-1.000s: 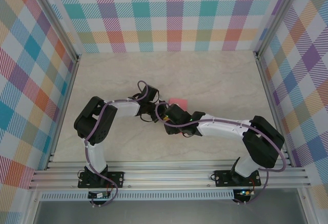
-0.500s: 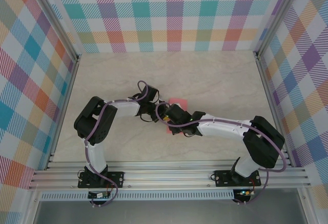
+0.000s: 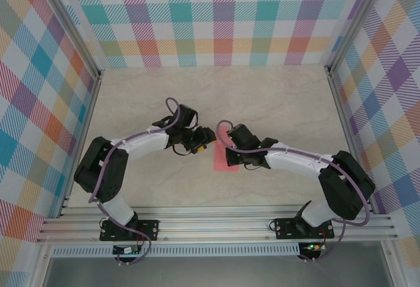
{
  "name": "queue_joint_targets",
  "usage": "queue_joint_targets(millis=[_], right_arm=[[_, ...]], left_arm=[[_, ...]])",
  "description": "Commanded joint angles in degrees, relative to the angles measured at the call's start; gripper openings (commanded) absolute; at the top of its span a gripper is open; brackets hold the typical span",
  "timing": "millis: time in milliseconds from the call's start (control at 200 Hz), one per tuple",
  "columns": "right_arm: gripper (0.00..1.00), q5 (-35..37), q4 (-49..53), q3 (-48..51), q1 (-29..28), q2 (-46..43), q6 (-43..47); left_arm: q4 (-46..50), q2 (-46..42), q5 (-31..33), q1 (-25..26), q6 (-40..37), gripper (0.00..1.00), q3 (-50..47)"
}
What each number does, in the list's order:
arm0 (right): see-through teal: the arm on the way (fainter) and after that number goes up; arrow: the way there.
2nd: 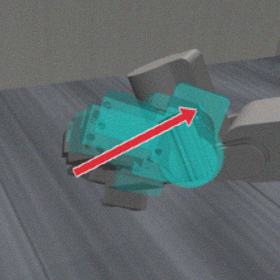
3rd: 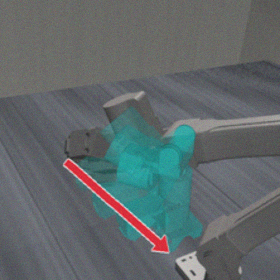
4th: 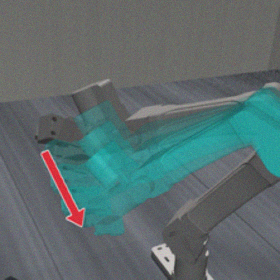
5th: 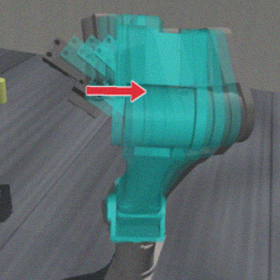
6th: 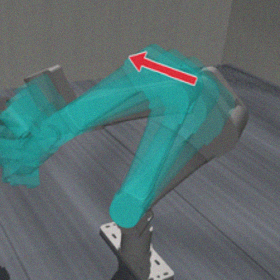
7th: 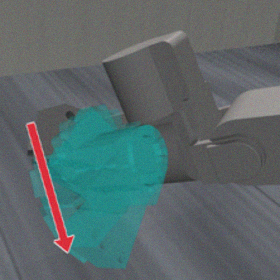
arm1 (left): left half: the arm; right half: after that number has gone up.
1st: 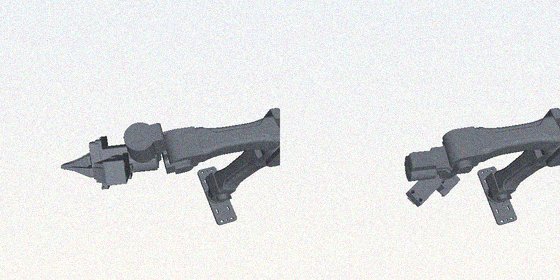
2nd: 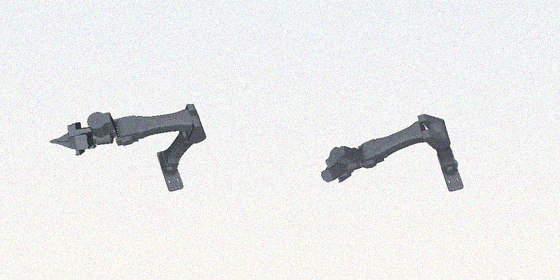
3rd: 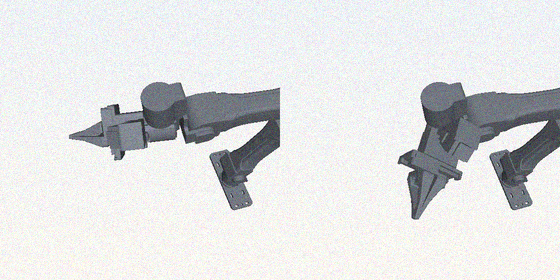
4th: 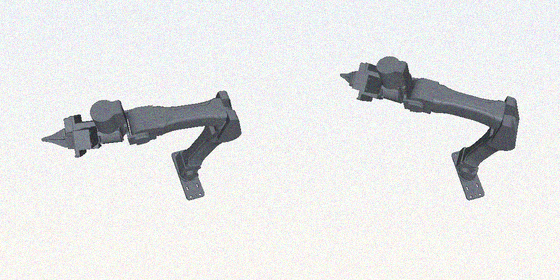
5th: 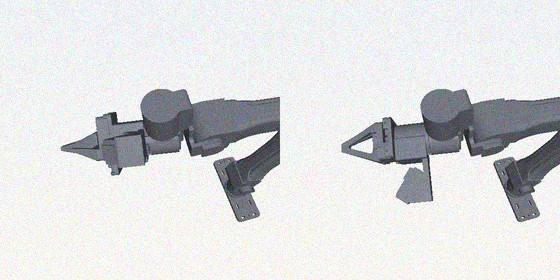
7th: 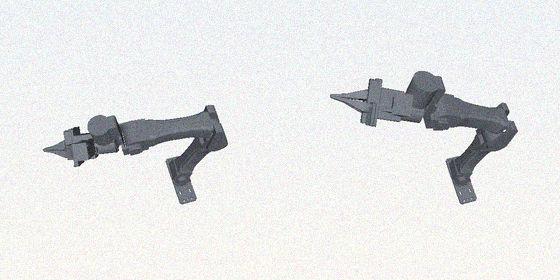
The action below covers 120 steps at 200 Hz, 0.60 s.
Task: Fold a paper plane with a square sheet of paper (pick it up from the middle)
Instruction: Fold the triangle a second time at the center of the table.
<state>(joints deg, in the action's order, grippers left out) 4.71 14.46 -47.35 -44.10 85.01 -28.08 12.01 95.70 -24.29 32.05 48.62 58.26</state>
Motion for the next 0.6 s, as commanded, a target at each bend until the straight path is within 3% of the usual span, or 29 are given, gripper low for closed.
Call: queue_joint_targets(millis=[0,100,225,595], right_arm=[[0.08,-11.99,-5.81,2.70,4.30,-1.08,-2.19],[0.09,-17.83,-7.22,3.09,8.29,0.24,-2.43],[0.09,-17.07,-4.41,1.59,9.97,3.10,-1.31],[0.10,-13.85,-2.04,-0.44,10.26,6.23,0.37]], left_arm=[[1.82,-0.60,1.89,1.32,-0.03,0.44,-2.61],[1.38,-0.23,1.71,3.67,-0.14,0.33,-2.67],[1.58,1.27,2.11,6.15,-0.33,0.22,-1.74],[1.50,7.00,2.06,10.79,-0.49,0.13,1.06]])
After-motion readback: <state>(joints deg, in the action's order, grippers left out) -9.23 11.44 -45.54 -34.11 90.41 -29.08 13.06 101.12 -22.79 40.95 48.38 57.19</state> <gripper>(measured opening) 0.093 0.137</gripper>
